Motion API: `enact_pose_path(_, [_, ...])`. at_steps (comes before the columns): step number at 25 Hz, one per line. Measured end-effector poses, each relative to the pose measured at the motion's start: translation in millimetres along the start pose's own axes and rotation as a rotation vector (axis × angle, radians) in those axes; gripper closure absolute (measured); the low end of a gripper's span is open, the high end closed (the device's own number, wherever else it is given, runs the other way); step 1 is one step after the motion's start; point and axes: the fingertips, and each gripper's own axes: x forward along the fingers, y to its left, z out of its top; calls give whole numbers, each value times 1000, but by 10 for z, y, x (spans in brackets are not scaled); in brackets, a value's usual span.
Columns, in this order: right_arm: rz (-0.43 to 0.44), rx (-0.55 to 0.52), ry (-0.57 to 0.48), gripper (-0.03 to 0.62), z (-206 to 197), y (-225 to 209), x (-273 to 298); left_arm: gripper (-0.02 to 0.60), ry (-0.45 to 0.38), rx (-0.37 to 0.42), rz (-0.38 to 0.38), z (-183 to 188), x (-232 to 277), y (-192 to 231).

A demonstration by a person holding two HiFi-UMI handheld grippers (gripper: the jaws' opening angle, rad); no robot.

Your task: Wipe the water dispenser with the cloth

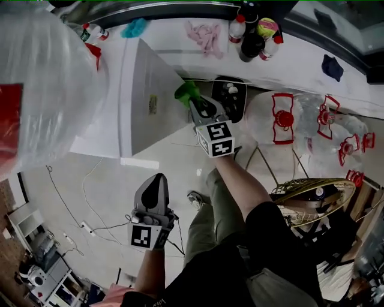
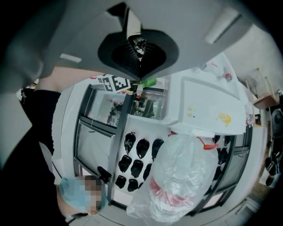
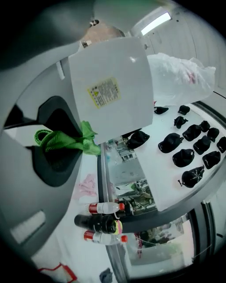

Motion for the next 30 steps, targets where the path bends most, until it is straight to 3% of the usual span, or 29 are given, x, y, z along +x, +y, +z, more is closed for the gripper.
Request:
enact_pose_path(8, [-19, 19, -106, 513, 127, 551, -1204, 580, -69, 34, -18, 34, -699, -51])
enact_pose_path(16, [-1, -19, -164, 513, 302, 1230, -2227, 580, -155, 97, 20, 196, -1530, 25])
enact_pose_path(30, [105, -161, -254, 513, 983, 2353, -3182, 580, -309, 91, 105, 598, -2613, 154])
